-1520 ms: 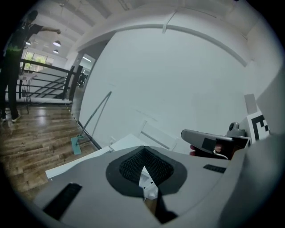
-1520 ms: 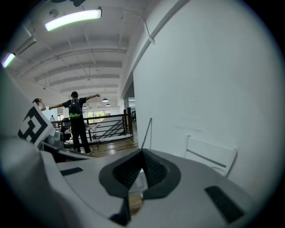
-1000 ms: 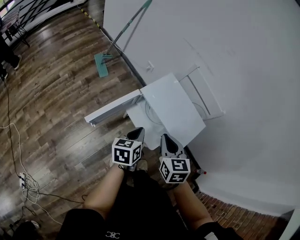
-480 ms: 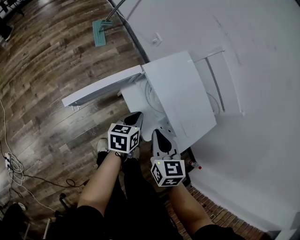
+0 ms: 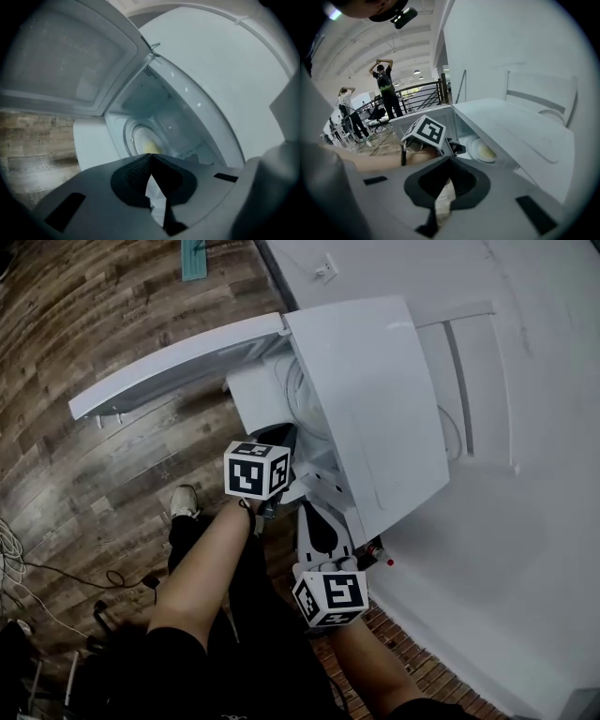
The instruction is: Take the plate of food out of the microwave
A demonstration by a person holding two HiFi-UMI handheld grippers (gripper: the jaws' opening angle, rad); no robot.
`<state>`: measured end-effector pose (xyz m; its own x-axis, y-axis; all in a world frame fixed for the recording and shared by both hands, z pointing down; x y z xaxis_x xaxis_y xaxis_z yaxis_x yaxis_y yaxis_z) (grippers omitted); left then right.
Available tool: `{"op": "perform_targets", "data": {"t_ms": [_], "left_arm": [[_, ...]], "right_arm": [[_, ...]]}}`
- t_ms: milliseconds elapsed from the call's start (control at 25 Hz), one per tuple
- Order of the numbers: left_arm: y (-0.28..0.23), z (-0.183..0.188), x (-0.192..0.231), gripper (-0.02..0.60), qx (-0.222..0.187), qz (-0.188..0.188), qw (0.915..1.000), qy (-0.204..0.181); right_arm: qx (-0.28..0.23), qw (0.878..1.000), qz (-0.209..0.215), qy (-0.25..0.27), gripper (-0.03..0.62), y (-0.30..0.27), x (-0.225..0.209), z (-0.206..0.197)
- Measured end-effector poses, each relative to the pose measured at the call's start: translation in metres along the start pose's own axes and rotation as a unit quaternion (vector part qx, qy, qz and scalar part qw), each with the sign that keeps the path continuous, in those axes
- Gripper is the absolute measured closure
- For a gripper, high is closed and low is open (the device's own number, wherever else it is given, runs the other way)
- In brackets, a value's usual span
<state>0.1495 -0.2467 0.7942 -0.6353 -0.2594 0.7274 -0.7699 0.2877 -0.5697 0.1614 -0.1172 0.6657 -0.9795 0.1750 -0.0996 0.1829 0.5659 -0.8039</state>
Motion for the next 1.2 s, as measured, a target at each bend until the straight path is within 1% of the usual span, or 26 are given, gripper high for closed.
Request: {"op": "perform_targets", "data": {"t_ms": [120,160,200,400,560,680,840,920,1080,1200], "left_arm": [[-0.019,-0.004,0.009,0.589,-0.003,0.012,0.9996,0.026],[-0.025,-0.005,0.012,0.524,-0.002,0.014,0.9993,0.035],[-0.031,-0.008,0.014,0.436,0.000,0.015,0.9989,0.044],[-0.058,-0.018,0.026,0.360,0.008,0.033,0.9956,0.088],[-0.074,-0.016,0.031,0.307,0.014,0.057,0.9933,0.100],[-0.084,-0.014,0.031,0.285,0.019,0.072,0.9923,0.099],[-0.094,-0.012,0.036,0.279,0.034,0.091,0.9903,0.099],[-0.096,-0.012,0.038,0.272,0.043,0.094,0.9898,0.098],[-0.090,-0.014,0.040,0.273,0.049,0.091,0.9906,0.090],[-0.083,-0.023,0.044,0.283,0.059,0.065,0.9902,0.109]], "right_arm": [[0.008,1.000,0.004,-0.006,0.582,0.000,-0.006,-0.008],[0.009,1.000,0.006,-0.005,0.582,0.001,-0.007,-0.010],[0.009,1.000,0.009,-0.003,0.582,0.002,-0.008,-0.011],[0.016,1.000,0.021,0.002,0.582,0.006,-0.008,-0.019],[0.024,0.999,0.029,0.003,0.582,0.005,-0.006,-0.027],[0.029,0.999,0.032,0.004,0.582,0.005,-0.006,-0.032],[0.033,0.999,0.033,0.002,0.582,0.004,-0.008,-0.036],[0.034,0.999,0.033,0.001,0.582,0.003,-0.009,-0.036],[0.034,0.999,0.032,0.000,0.582,0.001,-0.010,-0.037],[0.033,0.999,0.029,-0.003,0.582,-0.001,-0.012,-0.038]]}}
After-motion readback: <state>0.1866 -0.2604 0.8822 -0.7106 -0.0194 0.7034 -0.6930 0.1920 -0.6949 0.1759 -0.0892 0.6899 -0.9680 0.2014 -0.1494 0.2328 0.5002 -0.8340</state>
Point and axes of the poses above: the fingertips, and each gripper's own axes: y backward along the fingers, x to its left, z out of its top, the point moved 3 cm from there along y, backward along the fingers, and after that the axes turned 10 degrees about x, right-handed, at the moved point
